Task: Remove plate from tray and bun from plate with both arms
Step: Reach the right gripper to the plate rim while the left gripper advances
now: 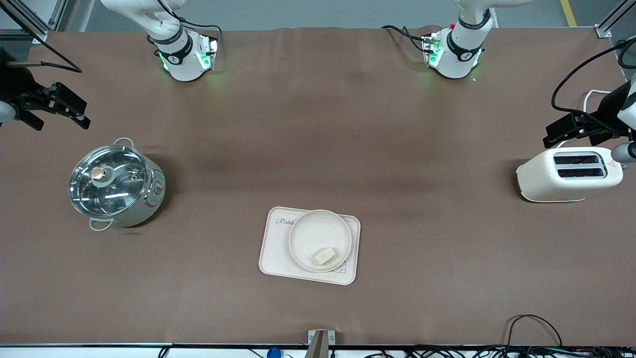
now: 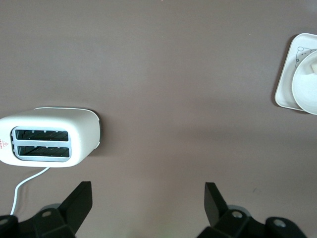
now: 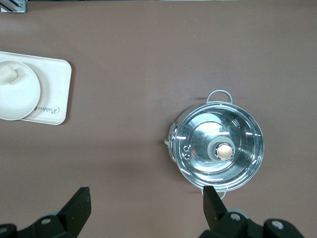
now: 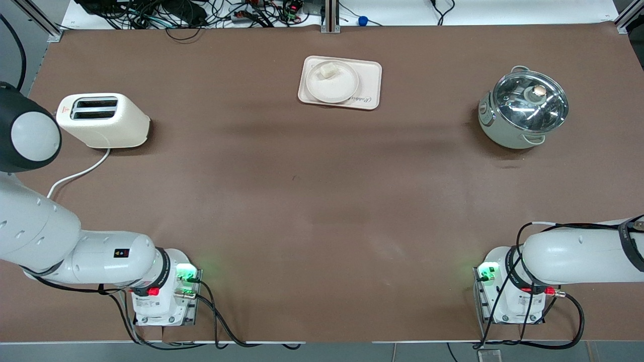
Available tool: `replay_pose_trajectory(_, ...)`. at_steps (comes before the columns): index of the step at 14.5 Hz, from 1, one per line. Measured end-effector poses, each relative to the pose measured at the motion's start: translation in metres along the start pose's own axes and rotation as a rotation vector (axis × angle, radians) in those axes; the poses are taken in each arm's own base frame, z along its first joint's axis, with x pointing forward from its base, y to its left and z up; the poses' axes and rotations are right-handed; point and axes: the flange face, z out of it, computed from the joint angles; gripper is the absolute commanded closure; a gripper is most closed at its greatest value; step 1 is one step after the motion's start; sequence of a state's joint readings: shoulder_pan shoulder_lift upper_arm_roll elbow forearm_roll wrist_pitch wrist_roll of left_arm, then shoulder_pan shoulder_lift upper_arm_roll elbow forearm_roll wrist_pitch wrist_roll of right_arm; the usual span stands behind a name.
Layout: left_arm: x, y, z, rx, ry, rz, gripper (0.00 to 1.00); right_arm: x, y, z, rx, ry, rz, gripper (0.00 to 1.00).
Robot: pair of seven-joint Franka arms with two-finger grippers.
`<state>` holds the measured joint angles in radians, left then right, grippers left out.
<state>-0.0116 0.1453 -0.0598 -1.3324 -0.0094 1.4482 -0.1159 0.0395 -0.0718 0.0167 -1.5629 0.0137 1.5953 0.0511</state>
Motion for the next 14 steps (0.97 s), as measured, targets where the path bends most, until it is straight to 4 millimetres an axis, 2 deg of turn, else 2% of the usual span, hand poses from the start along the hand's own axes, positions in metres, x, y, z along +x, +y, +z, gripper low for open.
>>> replay_pose_trajectory(5, 0.000, 0.000, 0.000, 0.000, -0.001, -0.001, 0.00, 0.000, 0.001, 0.001, -0.002, -0.001, 0.001, 0.00)
replay_pose_trajectory(9, -0.003, 0.011, 0.008, 0.003, -0.036, 0.015, 0.00, 0.001, -0.002, 0.005, 0.001, -0.011, -0.003, 0.00)
replay_pose_trajectory(10, -0.003, 0.015, 0.015, 0.000, -0.058, 0.020, 0.00, 0.004, -0.007, 0.013, 0.007, -0.027, -0.013, 0.00)
replay_pose_trajectory(12, -0.002, 0.023, 0.031, -0.036, -0.109, 0.030, 0.00, 0.015, -0.032, 0.042, 0.030, -0.073, -0.050, 0.00)
replay_pose_trajectory(13, -0.001, 0.027, 0.040, -0.051, -0.131, 0.037, 0.00, 0.022, -0.045, 0.063, 0.043, -0.108, -0.068, 0.00)
replay_pose_trajectory(14, 0.000, 0.034, 0.047, -0.059, -0.147, 0.046, 0.00, 0.031, -0.059, 0.093, 0.076, -0.151, -0.078, 0.00)
